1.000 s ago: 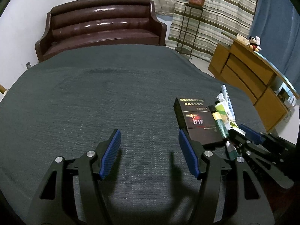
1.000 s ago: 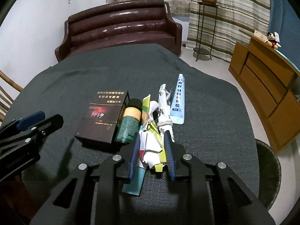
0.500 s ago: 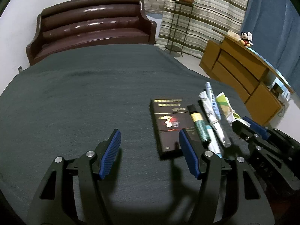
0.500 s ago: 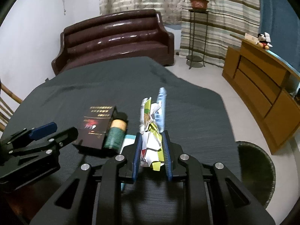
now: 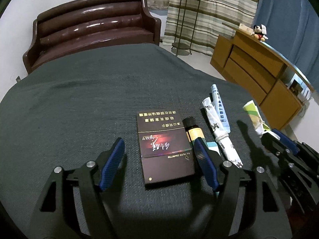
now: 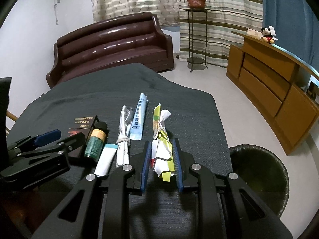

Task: Collect trash
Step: 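Grasp the black cigarette box with the left gripper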

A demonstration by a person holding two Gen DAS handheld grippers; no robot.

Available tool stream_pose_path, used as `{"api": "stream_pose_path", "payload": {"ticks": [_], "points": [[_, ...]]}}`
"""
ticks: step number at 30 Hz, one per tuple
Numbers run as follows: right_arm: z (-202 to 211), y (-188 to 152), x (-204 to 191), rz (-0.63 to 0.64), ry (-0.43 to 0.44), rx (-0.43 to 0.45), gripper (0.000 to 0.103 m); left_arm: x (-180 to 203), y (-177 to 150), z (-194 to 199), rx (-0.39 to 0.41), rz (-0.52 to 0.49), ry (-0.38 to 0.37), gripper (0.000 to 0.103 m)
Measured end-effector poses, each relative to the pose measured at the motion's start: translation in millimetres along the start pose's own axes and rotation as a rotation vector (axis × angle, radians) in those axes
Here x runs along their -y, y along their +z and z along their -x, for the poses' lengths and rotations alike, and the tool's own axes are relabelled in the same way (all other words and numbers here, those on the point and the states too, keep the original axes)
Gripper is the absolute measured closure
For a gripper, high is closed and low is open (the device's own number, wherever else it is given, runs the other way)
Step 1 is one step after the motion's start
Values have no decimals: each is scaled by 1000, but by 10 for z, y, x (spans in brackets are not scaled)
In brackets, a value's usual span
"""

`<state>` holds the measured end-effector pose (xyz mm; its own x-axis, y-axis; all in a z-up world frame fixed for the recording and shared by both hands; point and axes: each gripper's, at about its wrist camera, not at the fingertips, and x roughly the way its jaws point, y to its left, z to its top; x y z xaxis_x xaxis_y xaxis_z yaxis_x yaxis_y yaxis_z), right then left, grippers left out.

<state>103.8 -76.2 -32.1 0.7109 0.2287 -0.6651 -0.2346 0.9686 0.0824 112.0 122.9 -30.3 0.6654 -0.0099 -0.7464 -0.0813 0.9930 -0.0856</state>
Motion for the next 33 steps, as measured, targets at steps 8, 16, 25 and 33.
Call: {"api": "stream_pose_path", "payload": {"ticks": [8, 16, 25, 33], "points": [[-47, -22, 65, -14, 7, -8, 80, -39, -6, -121, -35, 2, 22, 31], [-62, -30, 96, -18, 15, -14, 80, -95, 14, -180, -49, 13, 23, 31], [-69, -38, 93, -18, 16, -16, 80, -36, 7, -203, -55, -29, 5, 49], [-32, -66, 91, -19, 15, -9, 80, -94, -60, -99, -28, -11, -7, 49]]}}
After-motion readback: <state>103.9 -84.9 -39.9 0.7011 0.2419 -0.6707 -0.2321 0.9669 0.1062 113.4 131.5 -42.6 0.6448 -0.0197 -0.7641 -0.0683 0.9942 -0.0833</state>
